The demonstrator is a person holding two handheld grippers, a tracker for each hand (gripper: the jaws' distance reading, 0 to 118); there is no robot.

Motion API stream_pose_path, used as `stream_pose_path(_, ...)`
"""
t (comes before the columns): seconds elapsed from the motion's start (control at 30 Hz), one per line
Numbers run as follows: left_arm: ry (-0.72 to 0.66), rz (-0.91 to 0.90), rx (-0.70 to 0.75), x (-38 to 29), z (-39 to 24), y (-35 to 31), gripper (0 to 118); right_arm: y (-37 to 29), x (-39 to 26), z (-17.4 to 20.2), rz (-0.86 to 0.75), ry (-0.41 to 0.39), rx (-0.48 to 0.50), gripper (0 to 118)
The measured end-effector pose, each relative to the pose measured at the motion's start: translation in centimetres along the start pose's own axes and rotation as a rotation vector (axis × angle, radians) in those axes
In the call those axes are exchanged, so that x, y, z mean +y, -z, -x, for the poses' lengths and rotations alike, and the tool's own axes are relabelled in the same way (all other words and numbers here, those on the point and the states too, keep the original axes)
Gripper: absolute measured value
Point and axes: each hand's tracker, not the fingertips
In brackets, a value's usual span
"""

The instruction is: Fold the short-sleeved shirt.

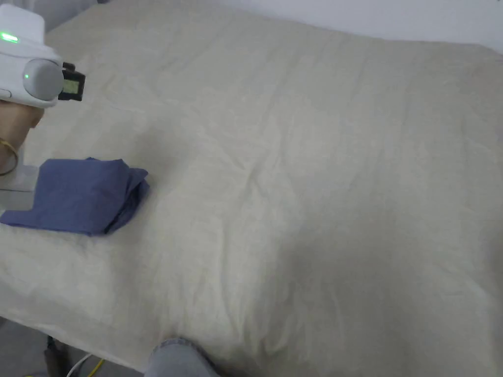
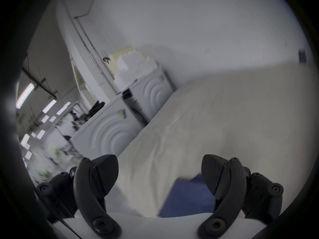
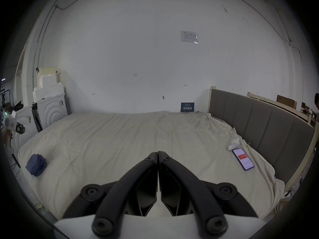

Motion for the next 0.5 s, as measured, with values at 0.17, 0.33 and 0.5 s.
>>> stream_pose_path(0.17, -0.126, -0.246, -0.157, 3.5, -3.7, -7.5, 101, -1.7, 1.4, -1.2, -0.067, 0.001, 0.008, 0)
stream_pose_path(0.33, -0.133, -0.424, -0.321, 4.3, -9.1, -14.5, 100, -1.9, 1.6, -3.8, -0.087, -0.006, 0.013, 0)
stream_pose_path(0.5, -0.185, -0.478, -0.523, 3.0, -14.3, -19.1, 74, -2.5, 1.0, -4.7, -0.11, 0.004, 0.006, 0)
